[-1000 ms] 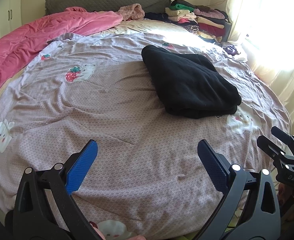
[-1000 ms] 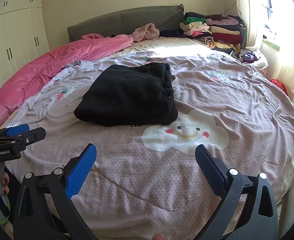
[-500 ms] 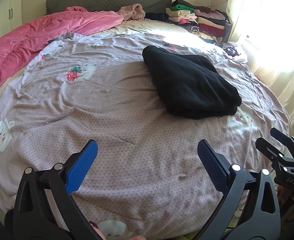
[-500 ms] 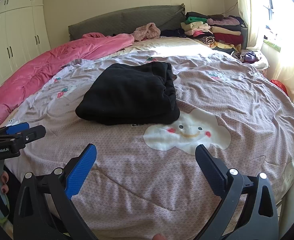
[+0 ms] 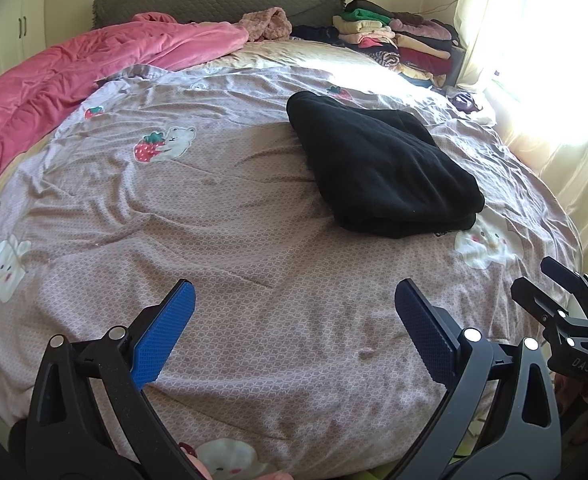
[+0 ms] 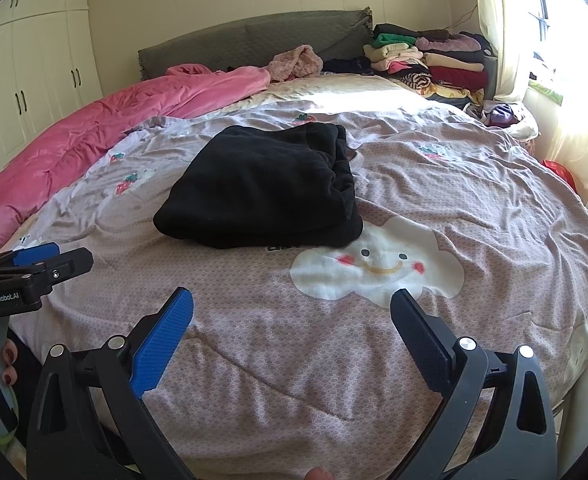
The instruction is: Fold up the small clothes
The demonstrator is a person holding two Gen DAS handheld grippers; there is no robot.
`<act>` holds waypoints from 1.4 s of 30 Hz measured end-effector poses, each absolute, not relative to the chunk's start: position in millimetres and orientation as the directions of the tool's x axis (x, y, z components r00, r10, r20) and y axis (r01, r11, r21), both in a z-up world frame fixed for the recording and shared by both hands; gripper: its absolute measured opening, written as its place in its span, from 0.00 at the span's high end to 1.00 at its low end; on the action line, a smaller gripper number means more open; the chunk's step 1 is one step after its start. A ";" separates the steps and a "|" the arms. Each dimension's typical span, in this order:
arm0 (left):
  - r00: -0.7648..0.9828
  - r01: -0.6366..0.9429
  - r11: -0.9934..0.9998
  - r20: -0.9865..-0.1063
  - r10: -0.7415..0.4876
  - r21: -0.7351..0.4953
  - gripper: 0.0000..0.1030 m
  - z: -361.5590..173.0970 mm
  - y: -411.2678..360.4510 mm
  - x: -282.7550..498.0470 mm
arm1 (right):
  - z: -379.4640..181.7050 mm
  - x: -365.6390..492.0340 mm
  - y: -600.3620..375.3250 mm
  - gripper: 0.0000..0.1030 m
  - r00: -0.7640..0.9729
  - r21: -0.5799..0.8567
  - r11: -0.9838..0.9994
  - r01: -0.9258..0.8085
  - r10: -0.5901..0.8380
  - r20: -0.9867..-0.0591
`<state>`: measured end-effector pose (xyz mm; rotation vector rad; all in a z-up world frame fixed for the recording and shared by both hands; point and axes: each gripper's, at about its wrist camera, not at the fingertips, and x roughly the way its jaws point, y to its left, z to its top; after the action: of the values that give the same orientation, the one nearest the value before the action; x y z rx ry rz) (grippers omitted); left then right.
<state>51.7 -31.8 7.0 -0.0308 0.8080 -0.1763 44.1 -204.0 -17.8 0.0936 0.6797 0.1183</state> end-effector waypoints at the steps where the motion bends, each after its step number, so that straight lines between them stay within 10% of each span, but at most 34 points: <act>1: 0.677 0.145 0.985 -0.716 -0.168 -0.095 0.09 7.0 -31.6 51.6 | -17.4 43.8 -204.1 0.04 0.772 0.125 0.989 -0.078 0.139 -0.620; 29: 0.679 0.149 0.986 -0.717 -0.156 -0.073 0.09 5.7 -27.4 50.6 | -18.3 43.3 -210.0 0.04 0.777 0.115 0.992 -0.048 0.109 -0.621; 42: 0.674 -0.083 0.994 -0.739 0.006 -0.068 0.09 17.8 57.8 75.7 | -27.0 18.3 -380.1 0.04 0.725 0.137 0.874 0.467 -0.290 -0.624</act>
<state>75.7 57.8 17.8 -0.0989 0.8298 0.0501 18.3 -380.1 -27.0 0.2959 0.6334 -0.4238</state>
